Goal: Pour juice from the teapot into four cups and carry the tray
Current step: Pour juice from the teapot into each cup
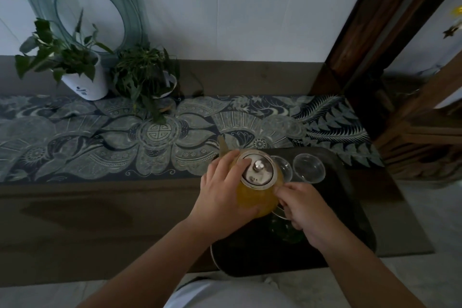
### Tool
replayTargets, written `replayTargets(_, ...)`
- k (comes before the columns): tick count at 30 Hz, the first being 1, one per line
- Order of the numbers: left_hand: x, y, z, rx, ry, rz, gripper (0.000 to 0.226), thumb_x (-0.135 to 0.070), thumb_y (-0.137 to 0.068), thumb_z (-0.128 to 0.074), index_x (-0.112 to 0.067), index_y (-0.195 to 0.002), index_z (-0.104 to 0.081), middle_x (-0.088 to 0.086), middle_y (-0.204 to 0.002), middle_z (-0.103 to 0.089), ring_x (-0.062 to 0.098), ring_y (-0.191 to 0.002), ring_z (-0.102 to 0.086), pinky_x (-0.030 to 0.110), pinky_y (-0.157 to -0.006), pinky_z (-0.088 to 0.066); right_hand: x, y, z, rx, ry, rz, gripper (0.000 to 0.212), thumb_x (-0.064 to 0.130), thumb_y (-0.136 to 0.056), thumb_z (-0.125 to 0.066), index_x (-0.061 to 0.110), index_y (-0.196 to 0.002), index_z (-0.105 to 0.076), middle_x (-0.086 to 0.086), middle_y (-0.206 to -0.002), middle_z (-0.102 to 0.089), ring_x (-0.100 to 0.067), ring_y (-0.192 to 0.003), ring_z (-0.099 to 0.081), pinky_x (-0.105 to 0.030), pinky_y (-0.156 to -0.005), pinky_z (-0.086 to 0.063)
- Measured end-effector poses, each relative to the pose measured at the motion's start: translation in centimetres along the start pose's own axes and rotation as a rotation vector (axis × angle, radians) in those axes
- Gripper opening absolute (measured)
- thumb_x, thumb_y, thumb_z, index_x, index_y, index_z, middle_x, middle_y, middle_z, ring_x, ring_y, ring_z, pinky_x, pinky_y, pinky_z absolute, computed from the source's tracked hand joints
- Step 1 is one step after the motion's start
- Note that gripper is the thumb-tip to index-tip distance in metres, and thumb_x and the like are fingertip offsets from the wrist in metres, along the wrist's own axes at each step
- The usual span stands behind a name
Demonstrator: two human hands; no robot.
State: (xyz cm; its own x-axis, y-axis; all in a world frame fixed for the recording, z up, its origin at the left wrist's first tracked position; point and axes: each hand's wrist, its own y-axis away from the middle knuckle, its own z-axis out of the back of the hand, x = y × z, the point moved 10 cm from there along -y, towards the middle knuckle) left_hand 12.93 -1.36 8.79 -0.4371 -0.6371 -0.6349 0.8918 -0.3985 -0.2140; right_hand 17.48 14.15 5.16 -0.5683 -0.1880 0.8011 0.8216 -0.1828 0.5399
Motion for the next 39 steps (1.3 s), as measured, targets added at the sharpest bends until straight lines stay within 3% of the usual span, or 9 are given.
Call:
replayTargets(4, -3.5, -1.0, -1.9, -0.021, -0.030, -0.018, 0.098, -0.075, -0.061, -0.066, -0.033, -0.143, -0.034, 0.002, -0.154, -0.023, 0.028, -0.139, -0.024, 0.045, -0.107, -0.029, 0.0, 0.4, 4.3, 0.019, -0.005, 0.013, 0.035, 0.024, -0.093, -0.055, 0.017, -0.059, -0.046, 0.003, -0.046, -0.033, -0.011, -0.040, -0.027, -0.025, -0.042, -0.020)
replayTargets(10, -8.0, -2.6, -5.7, 0.034, 0.002, 0.009, 0.111, -0.067, -0.060, -0.074, -0.040, -0.149, -0.012, -0.001, -0.156, -0.011, 0.027, -0.142, -0.014, 0.051, -0.101, -0.040, 0.0, -0.1, 10.4, 0.035, 0.031, 0.031, 0.036, 0.022, -0.094, -0.054, 0.017, -0.059, -0.045, 0.004, -0.045, -0.029, -0.011, -0.040, -0.024, -0.026, -0.044, -0.017)
replayTargets(13, -9.3, -3.4, -7.5, 0.014, 0.019, 0.027, 0.117, -0.057, -0.059, -0.085, -0.040, -0.149, -0.012, -0.004, -0.155, -0.009, 0.026, -0.142, -0.013, 0.051, -0.100, -0.041, -0.3, -0.8, 13.1, 0.039, 0.054, 0.039, 0.039, 0.022, -0.093, -0.055, 0.018, -0.055, -0.045, 0.005, -0.043, -0.029, -0.011, -0.038, -0.022, -0.022, -0.042, -0.015)
replayTargets(17, -10.5, -4.2, -9.9, 0.004, 0.054, 0.075, 0.116, -0.059, -0.060, -0.083, -0.039, -0.150, -0.012, -0.003, -0.156, -0.009, 0.028, -0.144, -0.012, 0.057, -0.102, -0.041, -0.7, -2.0, 15.8, 0.063, 0.113, 0.035, 0.038, 0.023, -0.092, -0.056, 0.017, -0.056, -0.045, 0.006, -0.041, -0.029, -0.011, -0.037, -0.023, -0.019, -0.041, -0.016)
replayTargets(30, -10.9, -5.0, -14.4, -0.083, 0.174, 0.218, 0.115, -0.060, -0.062, -0.082, -0.039, -0.149, -0.011, -0.003, -0.155, -0.009, 0.028, -0.143, -0.009, 0.055, -0.109, -0.033, -1.9, -5.3, 18.8, 0.162, 0.201, -0.069, 0.036, 0.023, -0.095, -0.055, 0.011, -0.062, -0.047, 0.002, -0.046, -0.028, -0.010, -0.036, -0.023, -0.018, -0.042, -0.014)
replayTargets(39, -10.6, -5.3, -16.0, -0.029, 0.263, 0.266, 0.117, -0.056, -0.062, -0.085, -0.040, -0.150, -0.009, -0.012, -0.156, -0.008, 0.020, -0.144, -0.006, 0.051, -0.115, -0.027, -2.1, -5.4, 19.2, 0.204, 0.217, -0.116, 0.034, 0.022, -0.096, -0.052, 0.009, -0.065, -0.047, 0.003, -0.044, -0.027, -0.008, -0.034, -0.024, -0.013, -0.036, -0.016)
